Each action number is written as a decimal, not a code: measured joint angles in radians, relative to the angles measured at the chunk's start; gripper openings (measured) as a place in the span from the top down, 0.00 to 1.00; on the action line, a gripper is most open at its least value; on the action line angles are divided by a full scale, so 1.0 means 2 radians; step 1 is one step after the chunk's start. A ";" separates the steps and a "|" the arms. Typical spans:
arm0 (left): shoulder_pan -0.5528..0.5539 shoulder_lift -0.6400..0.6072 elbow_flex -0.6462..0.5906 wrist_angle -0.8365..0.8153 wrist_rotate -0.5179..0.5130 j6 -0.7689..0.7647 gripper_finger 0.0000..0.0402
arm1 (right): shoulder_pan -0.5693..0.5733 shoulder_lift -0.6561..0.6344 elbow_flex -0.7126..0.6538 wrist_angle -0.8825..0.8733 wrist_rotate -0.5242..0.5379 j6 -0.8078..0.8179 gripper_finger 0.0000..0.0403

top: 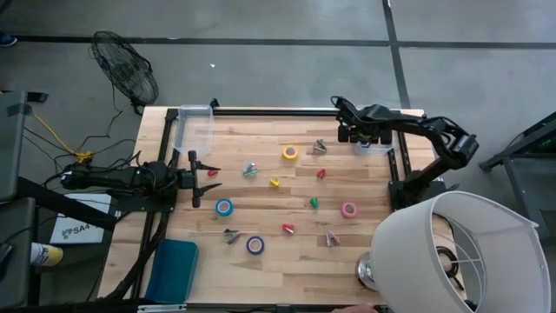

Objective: Pick and place Stapler, Stapler remover, tape
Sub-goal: Put the pink tape into the right transparent bin

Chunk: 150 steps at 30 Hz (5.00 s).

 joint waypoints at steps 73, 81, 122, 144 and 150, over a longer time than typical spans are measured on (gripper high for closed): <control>0.000 0.000 0.000 0.000 0.000 0.000 0.45 | 0.410 0.015 -0.067 -0.040 -0.254 0.276 0.61; 0.000 0.000 0.000 0.000 0.000 0.000 0.45 | 0.410 0.009 -0.066 -0.053 -0.239 0.279 0.61; 0.000 0.000 0.000 0.000 0.000 0.000 0.45 | 0.229 -0.060 -0.082 0.172 -0.139 0.123 0.92; 0.000 0.000 0.000 0.000 0.000 0.000 0.45 | 0.034 -0.050 0.040 -0.005 0.076 0.090 0.91; 0.000 0.000 0.000 0.000 0.000 0.000 0.45 | 0.006 -0.038 0.040 -0.018 0.092 0.167 0.90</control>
